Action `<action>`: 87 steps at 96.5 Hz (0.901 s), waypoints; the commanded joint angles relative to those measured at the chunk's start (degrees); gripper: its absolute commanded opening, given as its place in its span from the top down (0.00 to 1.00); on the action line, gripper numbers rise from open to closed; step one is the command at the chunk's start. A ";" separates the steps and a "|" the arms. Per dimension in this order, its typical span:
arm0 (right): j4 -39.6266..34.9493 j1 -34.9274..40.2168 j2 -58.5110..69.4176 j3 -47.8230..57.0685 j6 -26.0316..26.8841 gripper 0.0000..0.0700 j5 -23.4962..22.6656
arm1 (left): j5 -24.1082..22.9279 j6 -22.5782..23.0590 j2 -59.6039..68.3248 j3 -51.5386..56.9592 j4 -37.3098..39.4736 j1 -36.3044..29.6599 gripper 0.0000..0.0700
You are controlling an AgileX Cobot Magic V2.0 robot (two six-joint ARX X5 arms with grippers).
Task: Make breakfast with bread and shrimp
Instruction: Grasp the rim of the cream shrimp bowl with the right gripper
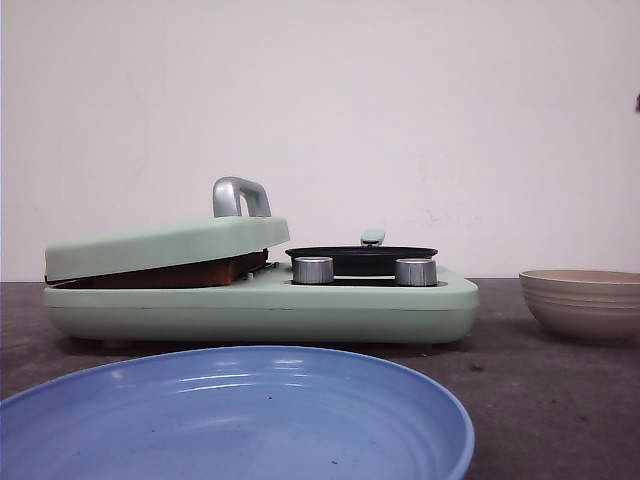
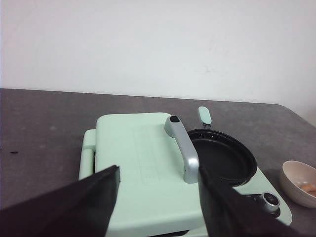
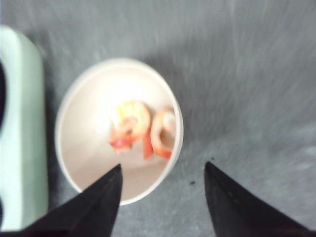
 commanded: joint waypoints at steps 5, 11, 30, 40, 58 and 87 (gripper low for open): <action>1.09 -0.22 4.55 0.92 2.51 0.42 -3.02 | -0.24 0.74 0.28 0.52 0.79 -0.33 0.61; 1.84 -0.22 6.64 0.92 2.86 0.42 -4.31 | -0.26 0.74 0.31 0.52 0.79 -0.33 0.61; 3.82 0.04 11.08 0.92 4.09 0.42 -5.11 | -0.26 0.72 0.33 0.52 0.79 -0.33 0.61; 4.46 0.20 12.87 0.92 4.15 0.42 -7.56 | -0.26 0.72 0.35 0.52 0.79 -0.33 0.61; 5.88 1.81 15.12 0.92 4.15 0.42 -8.17 | -0.26 0.70 0.70 0.52 0.81 -0.33 0.61; 8.46 5.09 17.53 0.92 4.92 0.42 -8.00 | -0.26 0.68 1.14 0.52 0.87 -0.33 0.61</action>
